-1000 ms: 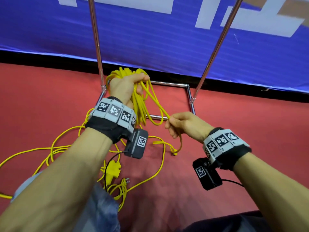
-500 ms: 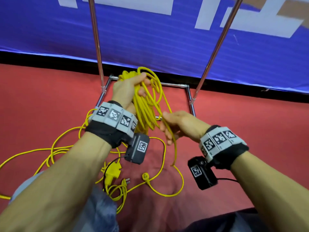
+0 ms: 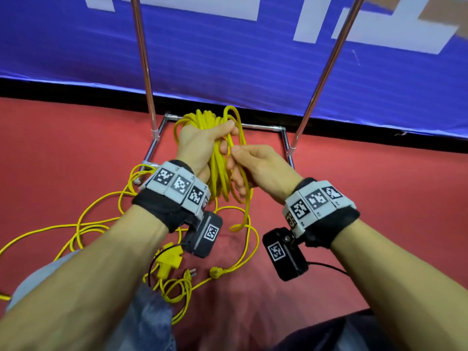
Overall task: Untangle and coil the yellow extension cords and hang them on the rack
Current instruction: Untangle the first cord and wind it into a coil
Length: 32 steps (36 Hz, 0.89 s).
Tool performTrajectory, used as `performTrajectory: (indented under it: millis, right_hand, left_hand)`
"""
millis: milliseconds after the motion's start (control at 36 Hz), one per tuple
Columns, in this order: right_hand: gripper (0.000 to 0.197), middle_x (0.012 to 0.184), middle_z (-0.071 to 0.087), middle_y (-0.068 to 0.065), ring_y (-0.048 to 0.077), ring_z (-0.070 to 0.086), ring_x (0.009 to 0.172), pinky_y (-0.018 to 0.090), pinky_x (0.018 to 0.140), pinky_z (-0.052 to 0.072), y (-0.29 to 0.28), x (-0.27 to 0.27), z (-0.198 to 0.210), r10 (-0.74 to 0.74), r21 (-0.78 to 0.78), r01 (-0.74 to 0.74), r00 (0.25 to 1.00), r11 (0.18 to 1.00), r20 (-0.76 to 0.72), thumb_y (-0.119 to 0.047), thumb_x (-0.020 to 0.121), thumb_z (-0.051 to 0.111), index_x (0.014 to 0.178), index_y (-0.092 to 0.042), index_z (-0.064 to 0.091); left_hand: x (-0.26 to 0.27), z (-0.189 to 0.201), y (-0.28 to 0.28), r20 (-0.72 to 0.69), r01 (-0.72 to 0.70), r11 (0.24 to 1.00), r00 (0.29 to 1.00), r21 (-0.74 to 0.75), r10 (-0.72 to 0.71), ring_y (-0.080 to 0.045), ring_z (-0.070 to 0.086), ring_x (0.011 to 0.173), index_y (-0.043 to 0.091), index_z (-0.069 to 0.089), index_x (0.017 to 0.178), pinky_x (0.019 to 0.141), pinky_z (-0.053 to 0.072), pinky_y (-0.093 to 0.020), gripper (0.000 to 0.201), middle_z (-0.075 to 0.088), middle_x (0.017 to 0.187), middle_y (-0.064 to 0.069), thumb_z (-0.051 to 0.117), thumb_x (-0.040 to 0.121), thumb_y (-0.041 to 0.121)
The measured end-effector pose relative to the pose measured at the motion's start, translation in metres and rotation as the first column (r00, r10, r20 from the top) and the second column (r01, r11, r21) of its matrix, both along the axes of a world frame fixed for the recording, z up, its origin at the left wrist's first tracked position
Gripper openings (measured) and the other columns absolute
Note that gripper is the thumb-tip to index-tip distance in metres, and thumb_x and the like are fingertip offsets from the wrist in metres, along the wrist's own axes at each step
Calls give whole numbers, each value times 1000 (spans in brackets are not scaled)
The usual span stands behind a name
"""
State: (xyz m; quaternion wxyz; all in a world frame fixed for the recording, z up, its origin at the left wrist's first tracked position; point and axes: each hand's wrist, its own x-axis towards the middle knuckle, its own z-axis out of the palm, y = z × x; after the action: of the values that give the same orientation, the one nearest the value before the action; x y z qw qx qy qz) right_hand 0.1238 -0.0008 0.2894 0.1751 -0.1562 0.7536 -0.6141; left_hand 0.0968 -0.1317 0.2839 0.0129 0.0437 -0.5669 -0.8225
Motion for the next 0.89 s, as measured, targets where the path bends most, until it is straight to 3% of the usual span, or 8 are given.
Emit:
performTrajectory:
  millis: [167, 250, 361, 444, 583, 639, 722, 889]
  right_hand:
    - [33, 66, 58, 11, 22, 57, 56, 25, 56, 48, 14, 10, -13, 94, 104, -109, 986, 989, 136, -20, 105, 33, 84, -6, 55]
    - [32, 65, 59, 10, 19, 56, 51, 22, 52, 46, 18, 15, -16, 122, 118, -135, 986, 984, 115, -17, 105, 33, 84, -6, 54]
    - [33, 56, 58, 7, 18, 53, 42, 23, 46, 43, 10, 14, -10, 120, 15, -121, 989, 992, 89, -18, 106, 30, 85, -6, 53]
    - [32, 51, 56, 5, 18, 50, 39, 21, 43, 43, 6, 9, -4, 86, -42, -83, 992, 996, 92, -21, 106, 31, 87, -6, 52]
    - [33, 49, 52, 6, 21, 48, 41, 24, 44, 44, 7, 6, -11, 40, -41, -36, 994, 999, 101, -25, 105, 33, 87, -8, 54]
    - [34, 49, 49, 7, 22, 47, 43, 29, 49, 49, 7, 6, -14, 39, -75, -30, 991, 997, 130, -27, 105, 34, 85, -7, 54]
    - [37, 53, 46, 9, 21, 46, 43, 41, 61, 55, 12, 8, -19, 88, -112, -67, 977, 991, 194, -28, 102, 42, 76, -5, 53]
    - [31, 51, 51, 8, 24, 50, 49, 34, 61, 52, 40, 8, -45, 114, 158, -156, 962, 975, 248, -7, 92, 59, 62, -5, 52]
  left_hand:
    - [-11, 5, -14, 55, -71, 994, 996, 80, 67, -17, 42, 39, 4, 66, 67, 49, 36, -24, 23, 46, 41, -4, 64, 88, 13]
    - [-11, 4, -13, 24, -75, 996, 997, 54, 74, -14, 42, 38, 6, 70, 66, 44, 37, -23, 23, 48, 52, -9, 67, 86, 15]
    - [-3, 1, -1, -44, -87, 992, 996, -90, 83, -10, 41, 42, 6, 73, 73, 46, 35, -25, 11, 56, 62, -8, 76, 79, 15]
    - [-1, -1, 2, -51, -98, 985, 994, -139, 92, -10, 43, 43, 15, 72, 60, 43, 36, -23, 19, 62, 73, -14, 74, 80, 16]
    - [-4, 1, 1, 7, -65, 997, 998, -30, 66, -21, 66, 61, 5, 61, 64, 53, 52, -26, 26, 63, 56, -4, 65, 89, 10]
    - [-1, 3, 3, 12, -20, 1000, 1000, 10, 20, -21, 68, 60, 4, 57, 63, 53, 53, -27, 29, 58, 52, -4, 63, 91, 9]
    - [0, 9, 2, 31, 16, 997, 999, 77, -19, -16, 55, 44, 8, 55, 64, 46, 45, -23, 29, 52, 54, -4, 62, 92, 9]
    - [-7, 21, -19, 25, 49, 942, 998, 333, -61, -7, 37, 36, 10, 47, 74, 41, 37, -20, 24, 46, 56, 2, 51, 97, 10]
